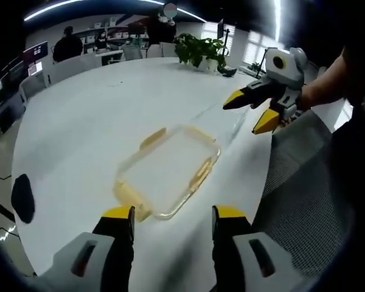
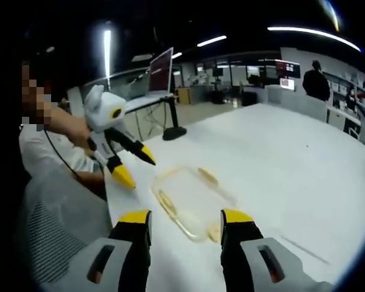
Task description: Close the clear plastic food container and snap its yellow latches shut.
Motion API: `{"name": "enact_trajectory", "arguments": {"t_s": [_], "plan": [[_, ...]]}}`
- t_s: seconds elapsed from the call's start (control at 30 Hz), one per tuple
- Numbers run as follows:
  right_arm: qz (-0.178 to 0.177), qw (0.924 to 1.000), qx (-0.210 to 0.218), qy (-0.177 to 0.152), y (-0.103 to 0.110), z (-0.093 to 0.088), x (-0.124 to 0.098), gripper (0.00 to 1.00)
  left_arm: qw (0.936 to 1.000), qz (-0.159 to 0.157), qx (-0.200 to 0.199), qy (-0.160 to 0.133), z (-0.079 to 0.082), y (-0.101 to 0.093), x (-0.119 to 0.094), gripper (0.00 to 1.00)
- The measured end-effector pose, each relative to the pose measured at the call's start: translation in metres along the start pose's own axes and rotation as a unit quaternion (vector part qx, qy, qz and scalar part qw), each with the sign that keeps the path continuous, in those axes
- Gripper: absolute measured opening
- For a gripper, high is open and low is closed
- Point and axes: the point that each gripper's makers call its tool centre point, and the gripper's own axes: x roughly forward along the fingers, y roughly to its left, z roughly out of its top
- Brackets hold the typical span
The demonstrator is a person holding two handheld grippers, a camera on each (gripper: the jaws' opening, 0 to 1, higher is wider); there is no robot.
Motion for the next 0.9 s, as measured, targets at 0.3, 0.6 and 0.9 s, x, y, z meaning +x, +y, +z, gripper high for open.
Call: {"name": "enact_trajectory", "arguments": {"t_s": [0.3, 0.6, 0.9], "plan": [[-0.001, 1.0000, -0.002, 0.006, -0.005, -0.002, 0.004, 0.45, 1.0000, -0.003, 0.004, 0.007, -0.001, 0.004, 0.002, 0.50], [0.004, 0.9998, -0.009, 0.017, -0.009, -0.005, 0.009, 0.44, 0.9996, -0.009, 0.019, 0.020, -0.004, 0.007, 0.005, 0.50], [0.004, 0.9995, -0.015, 0.027, -0.012, -0.008, 0.014, 0.44, 0.9991, -0.012, 0.028, 0.031, -0.007, 0.012, 0.007, 0.50]]}}
